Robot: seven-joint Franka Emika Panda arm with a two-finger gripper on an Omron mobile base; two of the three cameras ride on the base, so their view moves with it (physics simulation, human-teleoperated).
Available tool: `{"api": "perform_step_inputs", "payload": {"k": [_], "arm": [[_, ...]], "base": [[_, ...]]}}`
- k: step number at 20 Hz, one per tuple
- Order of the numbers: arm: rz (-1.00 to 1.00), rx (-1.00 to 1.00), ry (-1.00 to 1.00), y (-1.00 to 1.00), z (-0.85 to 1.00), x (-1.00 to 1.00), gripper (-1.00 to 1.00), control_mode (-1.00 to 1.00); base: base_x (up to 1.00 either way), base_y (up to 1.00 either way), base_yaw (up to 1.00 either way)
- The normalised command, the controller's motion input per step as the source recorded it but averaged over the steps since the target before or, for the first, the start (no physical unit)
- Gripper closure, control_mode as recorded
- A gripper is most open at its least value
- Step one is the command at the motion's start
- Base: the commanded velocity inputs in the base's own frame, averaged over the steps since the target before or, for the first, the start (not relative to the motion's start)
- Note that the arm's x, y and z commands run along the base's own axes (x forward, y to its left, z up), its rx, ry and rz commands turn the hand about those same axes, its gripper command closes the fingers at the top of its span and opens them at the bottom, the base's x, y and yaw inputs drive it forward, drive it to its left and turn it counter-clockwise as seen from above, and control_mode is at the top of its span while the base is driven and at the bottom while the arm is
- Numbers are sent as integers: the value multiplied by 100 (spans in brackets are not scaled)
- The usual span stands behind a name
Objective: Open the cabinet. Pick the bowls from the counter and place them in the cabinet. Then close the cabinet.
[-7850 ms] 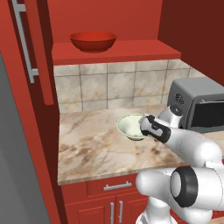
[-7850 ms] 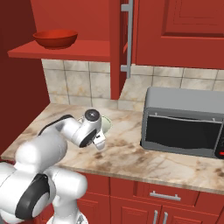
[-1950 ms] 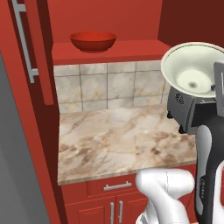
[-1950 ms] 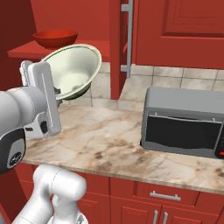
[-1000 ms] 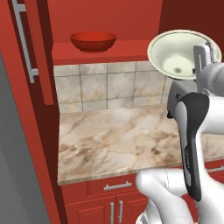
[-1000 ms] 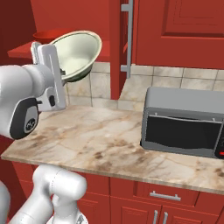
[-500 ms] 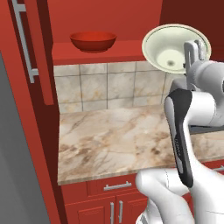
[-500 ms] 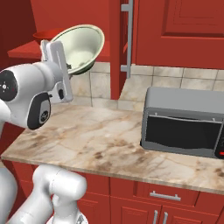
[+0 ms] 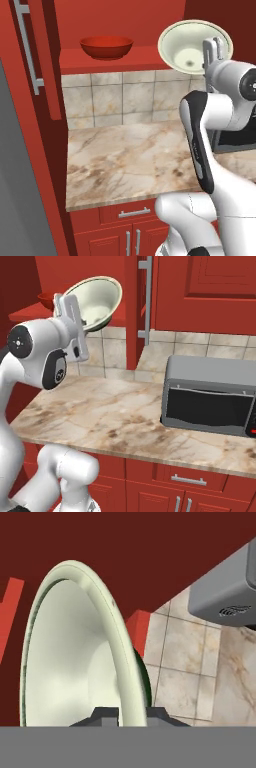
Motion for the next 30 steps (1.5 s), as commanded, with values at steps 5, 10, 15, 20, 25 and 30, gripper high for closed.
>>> {"api": "perform_step_inputs", "payload": {"k": [5,10,15,20,25,30], "arm": [[0,0,0,0,21,35,100,-100],[0,0,1,0,4,40,100,-100],[0,0,2,0,0,37,100,-100],[0,0,0,0,0,45,100,-100],[0,0,0,0,0,39,100,-100],[0,0,0,0,0,27,100,-100]], "base": [[0,0,0],[0,0,0],[0,0,0],[0,0,0],[0,0,0],[0,0,0]]}}
